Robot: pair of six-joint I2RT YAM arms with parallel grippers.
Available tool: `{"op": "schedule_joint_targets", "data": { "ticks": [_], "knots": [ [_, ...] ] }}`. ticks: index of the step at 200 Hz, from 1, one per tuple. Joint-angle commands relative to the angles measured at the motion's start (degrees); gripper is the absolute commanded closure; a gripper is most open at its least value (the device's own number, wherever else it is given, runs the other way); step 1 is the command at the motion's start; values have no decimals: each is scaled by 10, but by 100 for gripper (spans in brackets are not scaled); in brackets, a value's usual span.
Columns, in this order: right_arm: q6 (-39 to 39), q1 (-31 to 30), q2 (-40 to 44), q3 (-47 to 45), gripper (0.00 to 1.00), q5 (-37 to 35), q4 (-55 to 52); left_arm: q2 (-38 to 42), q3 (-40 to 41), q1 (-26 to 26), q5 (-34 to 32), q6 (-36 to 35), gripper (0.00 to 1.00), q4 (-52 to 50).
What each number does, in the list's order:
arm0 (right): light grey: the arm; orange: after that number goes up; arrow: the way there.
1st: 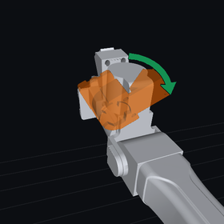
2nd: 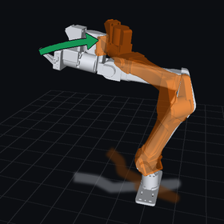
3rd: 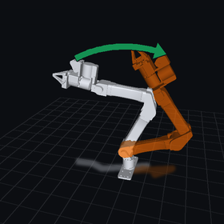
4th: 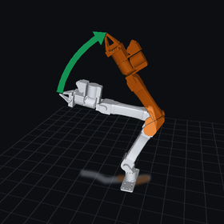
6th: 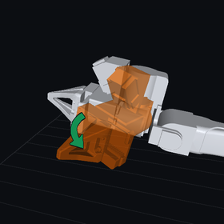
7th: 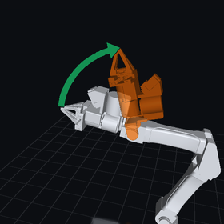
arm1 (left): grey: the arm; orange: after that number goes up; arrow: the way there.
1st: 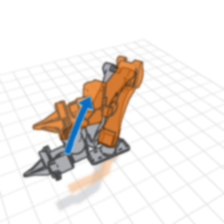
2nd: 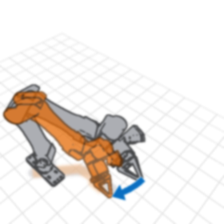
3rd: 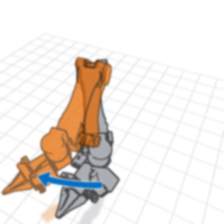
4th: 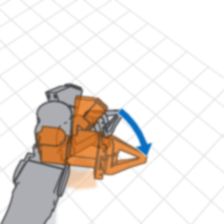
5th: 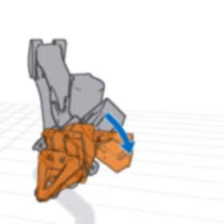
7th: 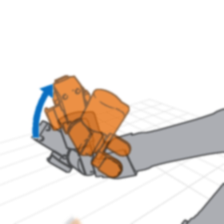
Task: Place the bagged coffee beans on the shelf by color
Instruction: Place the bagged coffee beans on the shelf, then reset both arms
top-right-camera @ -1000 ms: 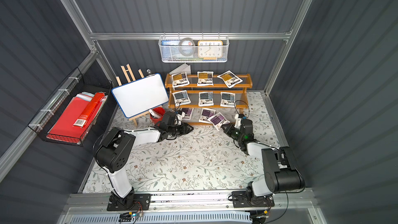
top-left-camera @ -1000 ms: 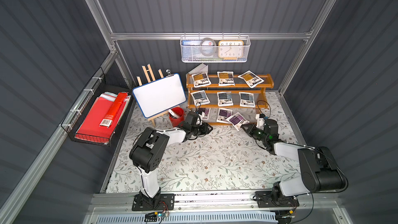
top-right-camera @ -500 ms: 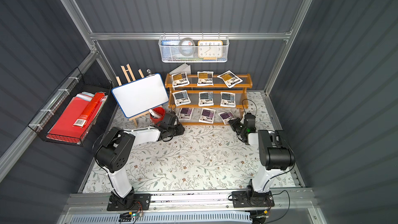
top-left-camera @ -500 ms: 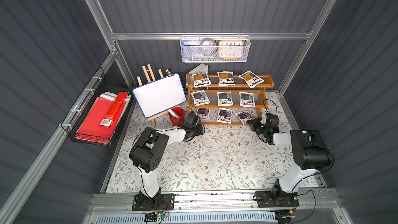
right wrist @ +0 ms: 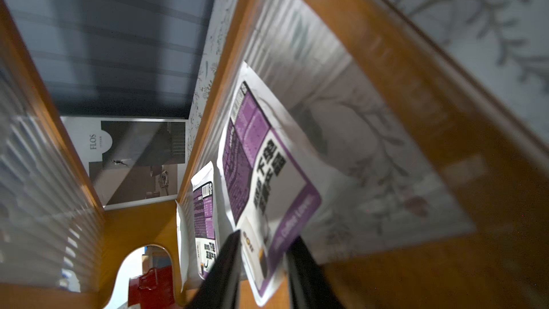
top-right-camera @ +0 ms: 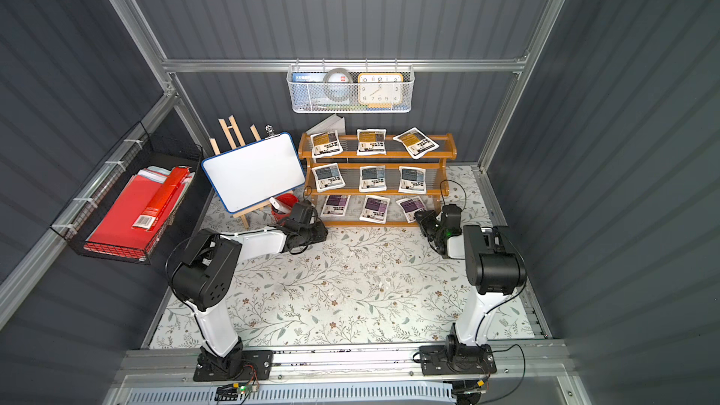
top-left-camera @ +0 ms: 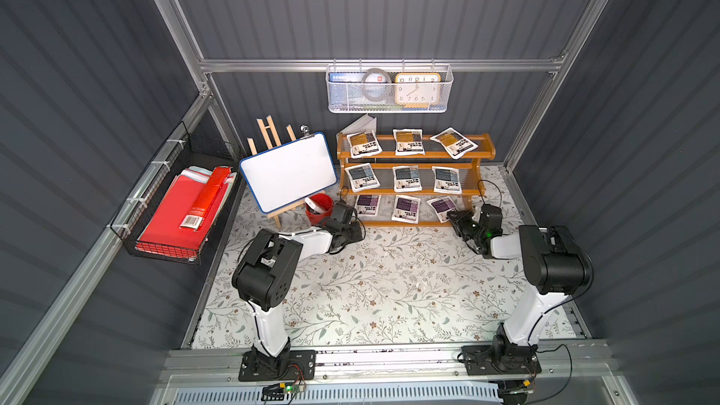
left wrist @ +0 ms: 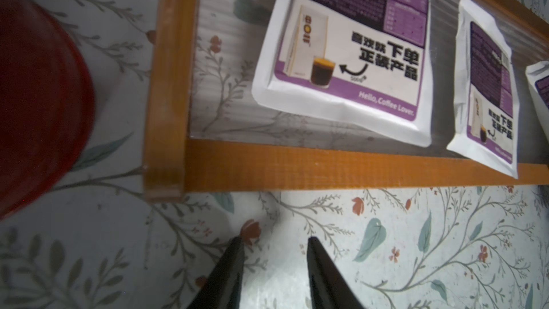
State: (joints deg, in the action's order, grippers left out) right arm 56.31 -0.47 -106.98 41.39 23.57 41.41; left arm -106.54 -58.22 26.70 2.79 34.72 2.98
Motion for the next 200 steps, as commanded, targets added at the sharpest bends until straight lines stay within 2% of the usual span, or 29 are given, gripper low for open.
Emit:
{"op": "schedule_joint_targets", "data": {
  "ticks": [1,11,42,78,101,121,150,174,200],
  "knots": [
    [1,-1,4,14,49,-15,-10,6,-10,-2,-13,-17,60,-2],
    [-11,-3,14,16,43,-20,-27,8,-10,-2,-20,-19,60,-1],
    [-80,-20,82,-9,36,-82,-121,18,-7,-2,-42,-21,60,5],
    [-155,-48,197,-58,36,-252,-234,42,12,-2,-82,-12,60,13],
    [-134,-45,270,-95,36,-409,-314,59,22,-2,-114,-7,60,10],
    [-129,-34,307,-119,34,-497,-357,67,27,-2,-147,-3,60,2],
    [-141,-3,333,-128,35,-473,-356,70,31,-2,-173,3,60,-1],
    [-225,-2,353,-96,35,-501,-359,80,34,-2,-187,-2,60,-4],
    [-345,8,346,-122,32,-486,-236,93,42,-3,-223,-12,59,-8]
  ]
}}
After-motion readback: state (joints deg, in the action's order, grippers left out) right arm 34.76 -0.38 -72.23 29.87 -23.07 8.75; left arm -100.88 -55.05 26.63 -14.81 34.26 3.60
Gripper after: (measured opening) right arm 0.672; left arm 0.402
